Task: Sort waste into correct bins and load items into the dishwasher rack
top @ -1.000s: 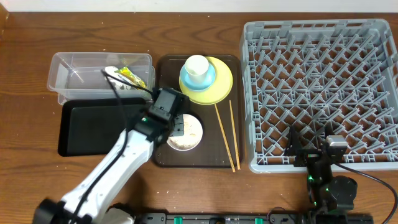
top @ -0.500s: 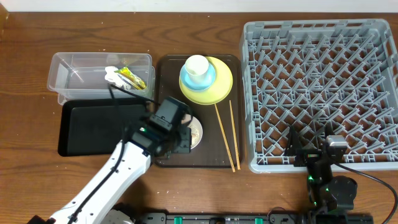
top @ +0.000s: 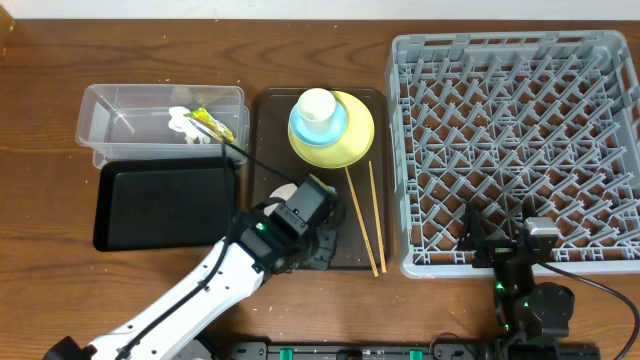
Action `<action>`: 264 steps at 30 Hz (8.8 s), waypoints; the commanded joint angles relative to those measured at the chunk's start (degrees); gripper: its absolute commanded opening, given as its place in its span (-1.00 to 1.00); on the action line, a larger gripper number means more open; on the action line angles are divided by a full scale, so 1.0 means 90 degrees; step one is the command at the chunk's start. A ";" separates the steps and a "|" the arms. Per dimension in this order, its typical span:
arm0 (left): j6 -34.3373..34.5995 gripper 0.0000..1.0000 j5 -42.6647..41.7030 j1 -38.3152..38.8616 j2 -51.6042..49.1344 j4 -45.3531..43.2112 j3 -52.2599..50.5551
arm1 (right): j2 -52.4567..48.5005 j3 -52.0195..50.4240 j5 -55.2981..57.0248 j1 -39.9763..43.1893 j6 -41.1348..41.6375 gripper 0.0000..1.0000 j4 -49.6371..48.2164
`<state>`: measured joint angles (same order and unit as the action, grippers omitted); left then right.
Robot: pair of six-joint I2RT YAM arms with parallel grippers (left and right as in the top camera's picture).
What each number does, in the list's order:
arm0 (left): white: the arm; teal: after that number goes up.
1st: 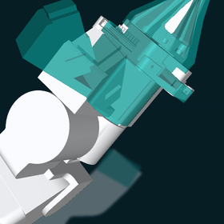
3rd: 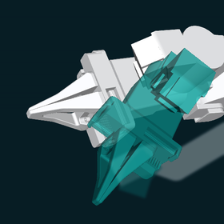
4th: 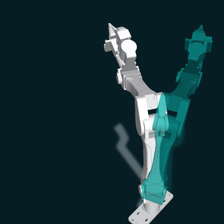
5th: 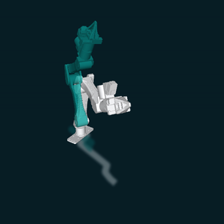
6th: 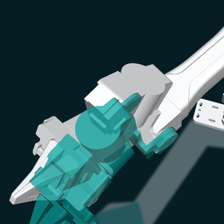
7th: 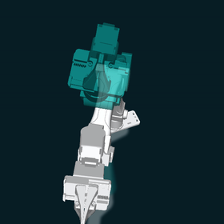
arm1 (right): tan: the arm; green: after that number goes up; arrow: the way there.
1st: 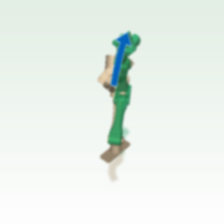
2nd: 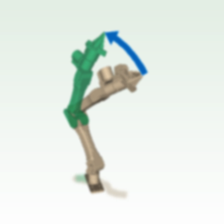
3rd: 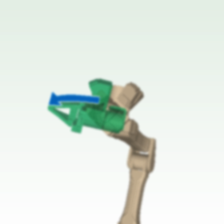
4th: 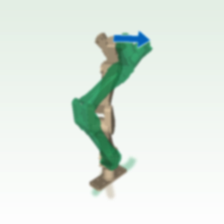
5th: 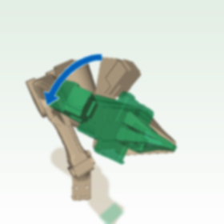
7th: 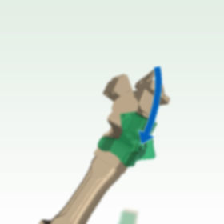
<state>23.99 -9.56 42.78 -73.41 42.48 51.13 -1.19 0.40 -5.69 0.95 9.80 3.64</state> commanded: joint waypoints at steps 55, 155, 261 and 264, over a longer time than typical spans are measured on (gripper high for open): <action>0.0469 -0.29 0.1851 0.0107 -0.2220 -0.1977 0.0039 | 0.0000 -0.0010 0.0010 0.0063 -0.0097 0.99 0.0022; -0.0542 -0.88 0.0690 -0.3983 -0.0505 -0.0318 0.0087 | 0.0000 -0.0010 0.0012 0.0063 -0.0097 0.99 0.0022; -0.0685 -0.88 -0.8939 -0.9904 -0.2154 -0.2142 0.0019 | 0.0000 -0.0010 0.0012 0.0066 -0.0097 0.98 0.0024; -0.0559 -0.88 -0.8942 -0.9901 -0.2154 -0.2120 0.0019 | 0.0000 -0.0010 0.0010 0.0063 -0.0097 0.99 0.0024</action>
<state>18.20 -88.18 -46.09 -92.86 23.40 51.66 -1.17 0.40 -5.69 0.95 9.80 3.64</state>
